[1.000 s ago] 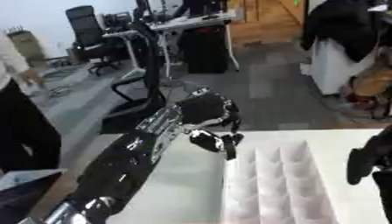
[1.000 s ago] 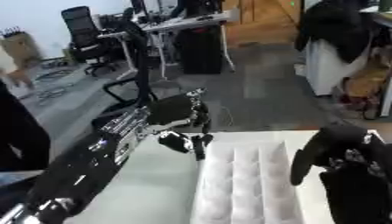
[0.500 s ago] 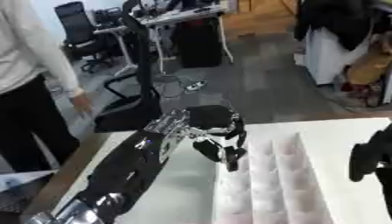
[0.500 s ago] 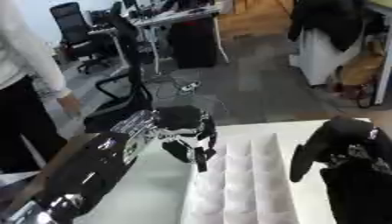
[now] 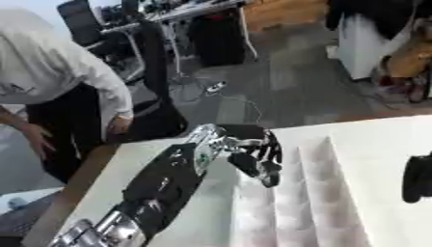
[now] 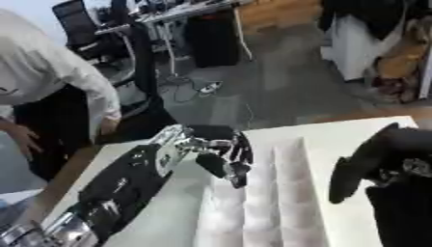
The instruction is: Pick up objects on the table and place them in the box.
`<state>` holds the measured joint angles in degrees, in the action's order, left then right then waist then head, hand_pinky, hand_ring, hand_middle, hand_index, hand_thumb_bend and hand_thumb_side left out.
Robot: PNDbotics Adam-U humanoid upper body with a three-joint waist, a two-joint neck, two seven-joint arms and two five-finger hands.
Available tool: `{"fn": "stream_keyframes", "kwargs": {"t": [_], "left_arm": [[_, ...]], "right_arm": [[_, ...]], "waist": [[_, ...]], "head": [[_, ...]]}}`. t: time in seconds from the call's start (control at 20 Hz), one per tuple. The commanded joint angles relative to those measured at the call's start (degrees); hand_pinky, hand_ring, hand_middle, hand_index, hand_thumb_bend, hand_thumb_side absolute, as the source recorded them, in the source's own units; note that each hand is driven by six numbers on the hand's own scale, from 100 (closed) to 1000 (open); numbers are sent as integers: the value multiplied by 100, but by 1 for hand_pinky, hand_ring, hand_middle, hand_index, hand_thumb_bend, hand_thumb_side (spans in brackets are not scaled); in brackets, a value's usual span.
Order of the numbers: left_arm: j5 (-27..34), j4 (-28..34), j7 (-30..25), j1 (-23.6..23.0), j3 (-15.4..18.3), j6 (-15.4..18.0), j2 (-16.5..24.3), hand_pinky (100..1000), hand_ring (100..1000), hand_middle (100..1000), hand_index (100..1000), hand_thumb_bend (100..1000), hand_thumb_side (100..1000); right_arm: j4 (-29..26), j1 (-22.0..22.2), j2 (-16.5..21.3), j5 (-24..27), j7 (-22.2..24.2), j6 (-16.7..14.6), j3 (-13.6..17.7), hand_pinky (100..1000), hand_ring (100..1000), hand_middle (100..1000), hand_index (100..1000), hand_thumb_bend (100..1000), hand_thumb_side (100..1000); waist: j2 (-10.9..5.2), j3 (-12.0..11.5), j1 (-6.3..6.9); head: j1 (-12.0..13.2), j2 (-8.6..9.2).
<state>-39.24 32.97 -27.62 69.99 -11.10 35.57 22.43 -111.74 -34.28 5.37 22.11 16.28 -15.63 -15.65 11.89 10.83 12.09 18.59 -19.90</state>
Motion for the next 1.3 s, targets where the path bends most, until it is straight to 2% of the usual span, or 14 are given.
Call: {"fn": "stream_keyframes", "kwargs": {"t": [0.05, 0.1, 0.2, 0.3, 0.4, 0.6, 0.8, 0.9, 1.1, 1.3], "left_arm": [[481, 81, -1300, 240, 127, 273, 136, 868, 859, 862, 894, 775, 536], [550, 115, -1533, 277, 113, 207, 155, 988, 932, 928, 936, 842, 523], [533, 149, -2101, 363, 64, 69, 206, 1000, 1000, 1000, 1000, 902, 514], [135, -5, -2354, 435, -133, -49, 242, 1000, 1000, 1000, 1000, 994, 514], [-295, -223, -2415, 507, -204, -11, 251, 1000, 1000, 1000, 1000, 1000, 504], [-1107, -669, -2433, 658, -249, 251, 302, 1000, 1000, 1000, 1000, 1000, 482], [-1833, -1049, -2435, 809, -144, 587, 311, 1000, 1000, 1000, 1000, 1000, 450], [-2130, -1178, -2435, 867, -88, 735, 321, 1000, 1000, 1000, 1000, 1000, 492], [-2454, -1480, -2435, 992, 29, 1132, 320, 1000, 1000, 1000, 1000, 1000, 493], [-2390, -1835, -2435, 1094, 218, 1478, 265, 1000, 1000, 1000, 1000, 1000, 545]], "right_arm": [[-160, -154, -82, 73, 64, 26, -65, 363, 438, 541, 733, 100, 885], [-173, -162, -92, 90, 81, 36, -76, 365, 438, 542, 733, 100, 885], [-191, -180, -117, 121, 111, 56, -96, 369, 439, 543, 733, 100, 885], [-213, -207, -171, 175, 137, 77, -127, 373, 441, 545, 733, 100, 884], [-246, -224, -215, 216, 176, 96, -152, 378, 443, 547, 732, 100, 885], [-283, -219, -281, 296, 183, 53, -124, 394, 448, 552, 731, 100, 902], [-285, -203, -319, 364, 113, -29, -52, 407, 452, 556, 729, 100, 885], [-285, -204, -329, 387, 96, -52, -32, 409, 452, 556, 728, 100, 884], [-285, -204, -342, 419, 87, -62, -23, 410, 452, 555, 727, 100, 884], [-285, -199, -356, 424, 81, -74, -11, 414, 454, 556, 727, 100, 884]], "waist": [[-56, 33, 2], [-44, 56, 22], [-26, 110, 62], [-5, 164, 80], [7, 190, 85], [12, 200, 86], [17, 208, 86], [24, 214, 86], [35, 208, 86], [28, 198, 86]], "head": [[172, 75], [194, 80], [222, 93], [231, 136], [241, 126], [325, -28], [312, -29], [286, -17], [201, -21], [158, -32]]}}
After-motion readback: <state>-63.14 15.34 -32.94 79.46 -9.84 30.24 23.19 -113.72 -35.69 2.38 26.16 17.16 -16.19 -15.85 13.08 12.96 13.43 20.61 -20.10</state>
